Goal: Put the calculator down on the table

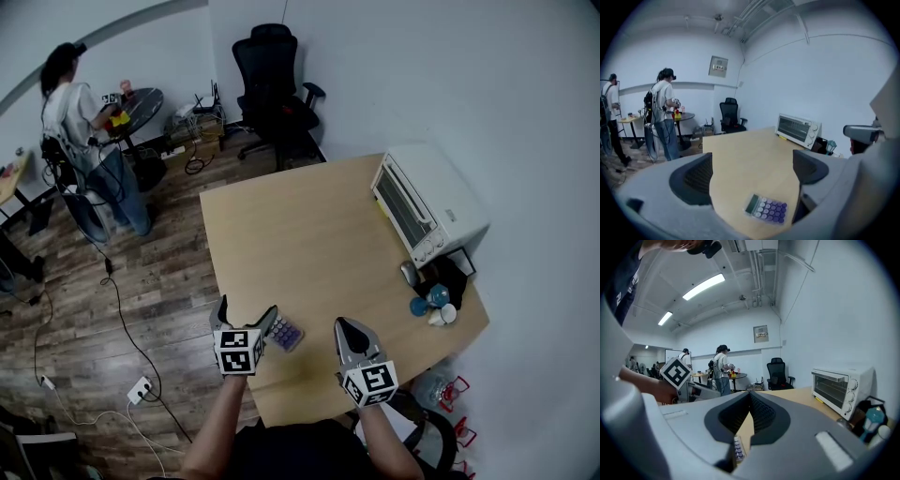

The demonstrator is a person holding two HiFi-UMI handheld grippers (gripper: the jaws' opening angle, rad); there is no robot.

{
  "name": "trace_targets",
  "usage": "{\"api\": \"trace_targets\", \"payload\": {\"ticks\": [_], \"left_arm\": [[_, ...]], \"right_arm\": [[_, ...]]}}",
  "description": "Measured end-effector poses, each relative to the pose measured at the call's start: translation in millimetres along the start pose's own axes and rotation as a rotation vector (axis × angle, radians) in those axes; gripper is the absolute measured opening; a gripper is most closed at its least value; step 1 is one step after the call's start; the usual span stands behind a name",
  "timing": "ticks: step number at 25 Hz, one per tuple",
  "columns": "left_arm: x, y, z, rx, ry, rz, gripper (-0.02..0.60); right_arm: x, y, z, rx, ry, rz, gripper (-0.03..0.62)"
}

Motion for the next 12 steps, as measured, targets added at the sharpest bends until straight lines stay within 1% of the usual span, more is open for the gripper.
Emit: {"api": "trace_targets", "payload": {"ticks": [3,6,8,10,12], "left_arm": [[-5,32,30,-0.17,-0.062,0.014,0.525],[-11,73,62,-0.363,-0.142,0.037,0.508],[-16,98,80,-0.471,-0.186,0.012,0.508],[-21,117,89,-0.542,-0.225,-0.006,0.506],[-24,132,89,-0.582,-0.237,0.008,0.506]], "right_arm": [[-5,1,2,-0.013,-0.039,-0.003,0.005],[-9,2,7,-0.02,-0.031,-0.018,0.005],[-10,5,12,-0.026,-0.011,-0.029,0.005],[-10,8,20,-0.045,-0.013,-0.028,0.005],[-10,12,32,-0.081,-0.019,-0.022,0.005]]}}
Point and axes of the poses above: the fingertips, and each gripper's own axes: y backward along the fingers, x to its left, z out of its top, the point moved 10 cm from there along y, backward along the fingers, and after that the axes turned 15 degrees about x, right-handed, at the moved point
